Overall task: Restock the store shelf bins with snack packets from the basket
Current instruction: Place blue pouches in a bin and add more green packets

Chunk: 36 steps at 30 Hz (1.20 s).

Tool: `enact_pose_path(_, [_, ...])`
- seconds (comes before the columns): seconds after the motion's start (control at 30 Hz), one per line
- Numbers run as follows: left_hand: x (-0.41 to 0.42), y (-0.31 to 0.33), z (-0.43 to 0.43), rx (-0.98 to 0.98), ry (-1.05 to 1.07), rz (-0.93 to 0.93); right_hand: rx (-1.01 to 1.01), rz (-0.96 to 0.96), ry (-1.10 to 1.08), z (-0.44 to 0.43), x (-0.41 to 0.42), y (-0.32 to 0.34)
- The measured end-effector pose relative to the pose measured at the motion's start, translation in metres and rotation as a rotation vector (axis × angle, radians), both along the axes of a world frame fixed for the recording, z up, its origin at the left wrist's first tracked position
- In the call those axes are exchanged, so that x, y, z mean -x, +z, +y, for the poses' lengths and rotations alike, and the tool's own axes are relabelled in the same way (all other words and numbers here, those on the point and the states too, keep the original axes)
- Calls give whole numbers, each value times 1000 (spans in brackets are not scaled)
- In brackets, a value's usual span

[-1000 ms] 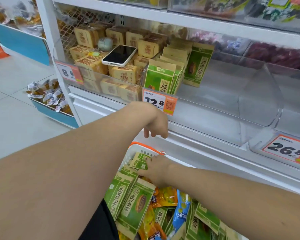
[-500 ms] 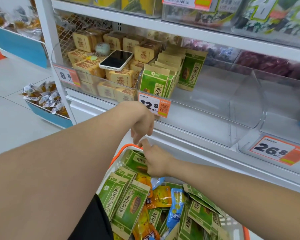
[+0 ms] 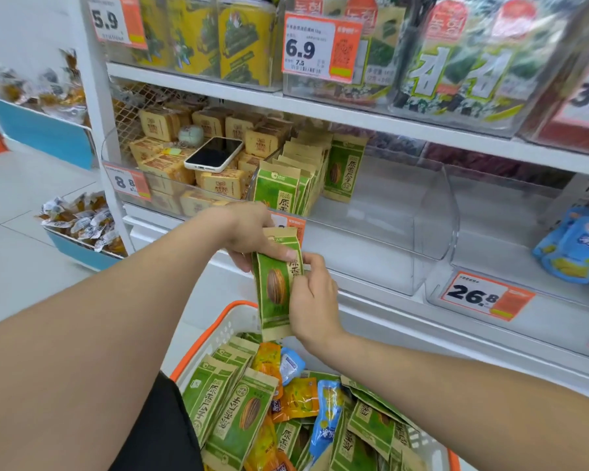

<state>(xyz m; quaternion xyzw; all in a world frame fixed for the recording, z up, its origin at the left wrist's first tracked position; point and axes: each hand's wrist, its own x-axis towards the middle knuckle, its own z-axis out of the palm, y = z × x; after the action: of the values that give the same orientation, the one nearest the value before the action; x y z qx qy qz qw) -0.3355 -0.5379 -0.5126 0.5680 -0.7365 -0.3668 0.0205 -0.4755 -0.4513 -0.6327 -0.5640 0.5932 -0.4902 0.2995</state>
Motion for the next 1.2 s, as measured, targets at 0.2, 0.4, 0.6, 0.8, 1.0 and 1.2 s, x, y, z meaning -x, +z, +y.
enact_pose_path(0.2, [5, 6, 7, 340, 27, 298, 112, 49, 72, 20, 12, 21])
enact_pose_path(0.4, [19, 7, 7, 591, 61, 426, 162, 55, -23, 17, 19, 61])
enact_pose_path(0.6, [37, 8, 0, 986, 372, 437, 121, -142, -329, -38, 40, 109])
enact_pose_path(0.8, [55, -4, -10, 1108, 248, 75, -118, -68, -385, -101, 85, 130])
enact_pose_path(1.0, [68, -16, -27, 1198, 133, -66, -186, 252, -339, -151, 109, 118])
enact_pose_path(1.2, [81, -24, -39, 1309, -49, -159, -179, 358, -384, -198, 115, 105])
